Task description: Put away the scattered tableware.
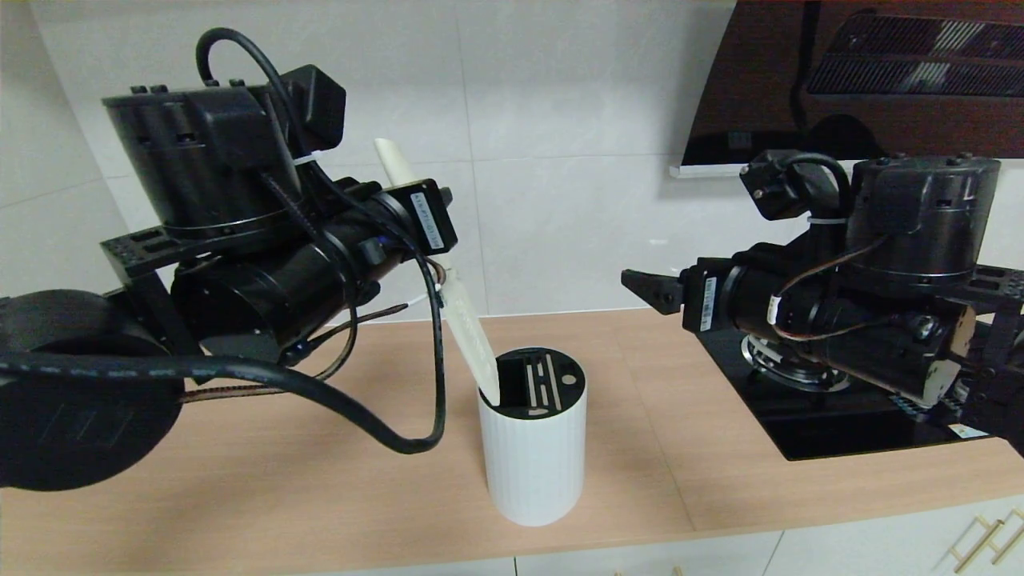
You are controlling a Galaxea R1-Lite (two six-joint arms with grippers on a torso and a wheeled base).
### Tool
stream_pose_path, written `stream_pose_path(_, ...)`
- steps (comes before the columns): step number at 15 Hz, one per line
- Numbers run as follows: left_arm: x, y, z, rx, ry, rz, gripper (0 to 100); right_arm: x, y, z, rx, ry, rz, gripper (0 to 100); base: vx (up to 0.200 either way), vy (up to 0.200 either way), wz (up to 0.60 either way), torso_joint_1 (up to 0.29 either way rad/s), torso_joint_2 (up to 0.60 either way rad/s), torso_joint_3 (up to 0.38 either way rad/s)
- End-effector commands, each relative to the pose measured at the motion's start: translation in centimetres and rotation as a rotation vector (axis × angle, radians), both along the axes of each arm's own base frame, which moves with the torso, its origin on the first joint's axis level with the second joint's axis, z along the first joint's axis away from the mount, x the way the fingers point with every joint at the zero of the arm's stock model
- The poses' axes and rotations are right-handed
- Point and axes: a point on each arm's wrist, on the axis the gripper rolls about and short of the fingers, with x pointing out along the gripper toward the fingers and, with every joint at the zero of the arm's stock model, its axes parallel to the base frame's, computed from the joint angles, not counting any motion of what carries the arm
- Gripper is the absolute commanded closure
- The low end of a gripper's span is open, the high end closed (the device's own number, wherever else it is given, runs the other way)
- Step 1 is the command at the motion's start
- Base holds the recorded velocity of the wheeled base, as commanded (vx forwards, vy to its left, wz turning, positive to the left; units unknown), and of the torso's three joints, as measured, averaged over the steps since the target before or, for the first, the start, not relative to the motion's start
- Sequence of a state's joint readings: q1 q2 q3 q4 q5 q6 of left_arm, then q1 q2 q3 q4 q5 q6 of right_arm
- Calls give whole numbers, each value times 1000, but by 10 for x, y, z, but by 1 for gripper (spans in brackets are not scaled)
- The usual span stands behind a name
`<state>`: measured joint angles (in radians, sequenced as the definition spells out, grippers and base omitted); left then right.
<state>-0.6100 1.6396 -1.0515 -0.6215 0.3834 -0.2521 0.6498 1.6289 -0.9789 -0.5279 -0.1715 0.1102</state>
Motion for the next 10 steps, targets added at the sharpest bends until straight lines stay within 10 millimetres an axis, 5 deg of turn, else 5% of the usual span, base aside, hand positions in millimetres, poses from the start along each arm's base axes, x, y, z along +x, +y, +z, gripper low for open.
stream_pose_path(1,13,-20,-15,39,-8,64,100,3,2,-5,-11,12,-1,0,0,0,0,0,0,0)
stream_pose_path(4,33,-45,-37,73,-39,188,100,3,2,-6,-12,13,-1,0,0,0,0,0,0,0)
stream_pose_path(10,39,-55,-55,93,-35,181,100,1,0,-5,-12,11,-2,0,0,0,0,0,0,0)
